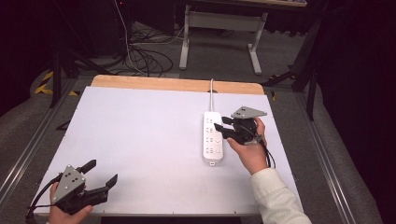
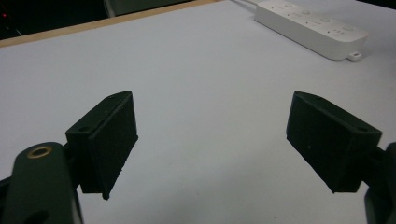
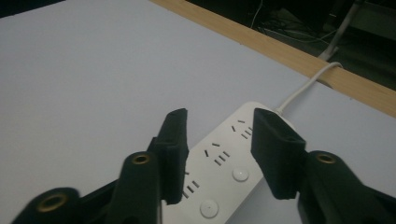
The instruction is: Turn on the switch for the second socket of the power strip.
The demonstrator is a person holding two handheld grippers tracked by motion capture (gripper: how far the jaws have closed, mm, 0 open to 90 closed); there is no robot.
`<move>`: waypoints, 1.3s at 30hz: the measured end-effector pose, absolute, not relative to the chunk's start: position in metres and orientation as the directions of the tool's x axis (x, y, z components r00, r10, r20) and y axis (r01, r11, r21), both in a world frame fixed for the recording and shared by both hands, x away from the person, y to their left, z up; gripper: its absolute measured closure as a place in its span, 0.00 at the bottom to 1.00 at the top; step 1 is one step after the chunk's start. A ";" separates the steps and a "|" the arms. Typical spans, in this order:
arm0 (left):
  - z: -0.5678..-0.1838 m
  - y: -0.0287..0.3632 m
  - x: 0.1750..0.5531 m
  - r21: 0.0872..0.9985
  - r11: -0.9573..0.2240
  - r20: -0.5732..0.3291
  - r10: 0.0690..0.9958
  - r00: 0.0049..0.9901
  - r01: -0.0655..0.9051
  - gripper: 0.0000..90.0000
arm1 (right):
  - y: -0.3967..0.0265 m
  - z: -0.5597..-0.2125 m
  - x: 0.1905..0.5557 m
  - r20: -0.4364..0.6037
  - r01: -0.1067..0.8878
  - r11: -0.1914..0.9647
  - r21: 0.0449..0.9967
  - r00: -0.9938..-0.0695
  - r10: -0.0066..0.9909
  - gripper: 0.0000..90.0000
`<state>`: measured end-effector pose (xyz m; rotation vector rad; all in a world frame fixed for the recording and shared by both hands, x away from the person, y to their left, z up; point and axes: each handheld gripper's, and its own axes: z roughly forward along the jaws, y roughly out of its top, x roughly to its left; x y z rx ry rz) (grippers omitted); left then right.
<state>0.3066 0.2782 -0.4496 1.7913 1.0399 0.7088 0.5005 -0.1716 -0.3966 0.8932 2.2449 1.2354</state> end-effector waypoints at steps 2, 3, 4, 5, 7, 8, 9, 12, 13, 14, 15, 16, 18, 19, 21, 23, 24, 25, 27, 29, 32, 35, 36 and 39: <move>-0.449 0.278 0.306 0.911 -0.219 0.029 0.878 0.478 0.349 0.19 | -0.172 -0.392 0.494 -0.064 0.316 0.397 0.862 -0.709 0.703 0.53; -0.449 0.278 0.306 0.911 -0.220 0.029 0.878 0.478 0.349 0.19 | -0.173 -0.390 0.491 -0.063 0.310 0.392 0.866 -0.710 0.701 0.50; -0.449 0.278 0.306 0.910 -0.221 0.029 0.878 0.478 0.350 0.19 | -0.174 -0.389 0.488 -0.062 0.309 0.392 0.867 -0.713 0.699 0.48; -0.449 0.278 0.306 0.910 -0.221 0.030 0.878 0.477 0.351 0.19 | -0.174 -0.387 0.485 -0.058 0.306 0.388 0.869 -0.716 0.696 0.46; -0.449 0.279 0.306 0.911 -0.222 0.034 0.879 0.475 0.347 0.19 | -0.176 -0.384 0.480 -0.063 0.298 0.389 0.872 -0.719 0.692 0.42; -0.449 0.279 0.306 0.912 -0.217 0.028 0.879 0.475 0.348 0.19 | -0.177 -0.383 0.477 -0.060 0.296 0.386 0.874 -0.722 0.690 0.41; -0.449 0.279 0.306 0.912 -0.218 0.029 0.879 0.475 0.348 0.19 | -0.178 -0.382 0.475 -0.055 0.295 0.381 0.876 -0.725 0.687 0.40; -0.449 0.279 0.306 0.912 -0.219 0.029 0.878 0.477 0.347 0.19 | -0.181 -0.379 0.468 -0.041 0.295 0.377 0.878 -0.738 0.674 0.36; -0.449 0.279 0.306 0.912 -0.222 0.033 0.878 0.477 0.346 0.19 | -0.182 -0.379 0.465 -0.037 0.294 0.374 0.880 -0.741 0.671 0.35; -0.449 0.279 0.306 0.911 -0.222 0.033 0.878 0.477 0.346 0.19 | -0.184 -0.378 0.463 -0.033 0.293 0.369 0.882 -0.743 0.668 0.35; -0.449 0.279 0.306 0.912 -0.217 0.027 0.879 0.476 0.348 0.19 | -0.185 -0.377 0.460 -0.029 0.293 0.368 0.882 -0.746 0.665 0.33; -0.448 0.279 0.306 0.913 -0.216 0.027 0.879 0.476 0.348 0.19 | -0.187 -0.377 0.458 -0.027 0.293 0.367 0.883 -0.749 0.662 0.32; -0.448 0.279 0.305 0.914 -0.208 0.019 0.879 0.476 0.347 0.19 | -0.191 -0.377 0.453 -0.013 0.292 0.353 0.889 -0.753 0.658 0.30; -0.448 0.279 0.305 0.914 -0.209 0.019 0.879 0.477 0.348 0.19 | -0.193 -0.377 0.451 -0.011 0.291 0.349 0.891 -0.754 0.657 0.28; -0.448 0.279 0.305 0.913 -0.209 0.018 0.879 0.477 0.350 0.19 | -0.198 -0.377 0.446 -0.008 0.288 0.346 0.893 -0.758 0.653 0.26; -0.448 0.279 0.305 0.914 -0.207 0.016 0.878 0.479 0.349 0.18 | -0.203 -0.379 0.441 0.002 0.287 0.337 0.897 -0.765 0.645 0.23; -0.448 0.279 0.305 0.913 -0.208 0.017 0.878 0.478 0.350 0.18 | -0.206 -0.379 0.439 0.005 0.285 0.336 0.897 -0.768 0.640 0.22; -0.447 0.279 0.305 0.914 -0.207 0.017 0.879 0.477 0.348 0.18 | -0.208 -0.380 0.436 0.004 0.281 0.337 0.898 -0.774 0.634 0.21; -0.447 0.279 0.305 0.915 -0.205 0.016 0.880 0.475 0.347 0.18 | -0.213 -0.382 0.431 -0.018 0.256 0.359 0.898 -0.792 0.610 0.22; -0.447 0.279 0.304 0.915 -0.207 0.018 0.879 0.477 0.347 0.18 | -0.217 -0.384 0.425 -0.048 0.224 0.378 0.898 -0.805 0.591 0.23; -0.446 0.279 0.303 0.915 -0.206 0.016 0.879 0.477 0.347 0.18 | -0.222 -0.390 0.418 -0.039 0.206 0.360 0.910 -0.822 0.569 0.22; -0.446 0.279 0.303 0.916 -0.206 0.018 0.879 0.476 0.345 0.18 | -0.225 -0.398 0.413 -0.024 0.207 0.347 0.915 -0.830 0.558 0.20; -0.446 0.279 0.303 0.916 -0.206 0.019 0.879 0.476 0.345 0.18 | -0.226 -0.401 0.412 -0.018 0.213 0.348 0.913 -0.830 0.558 0.19; -0.446 0.279 0.302 0.915 -0.208 0.018 0.878 0.478 0.346 0.18 | -0.228 -0.411 0.409 0.005 0.234 0.340 0.911 -0.830 0.557 0.17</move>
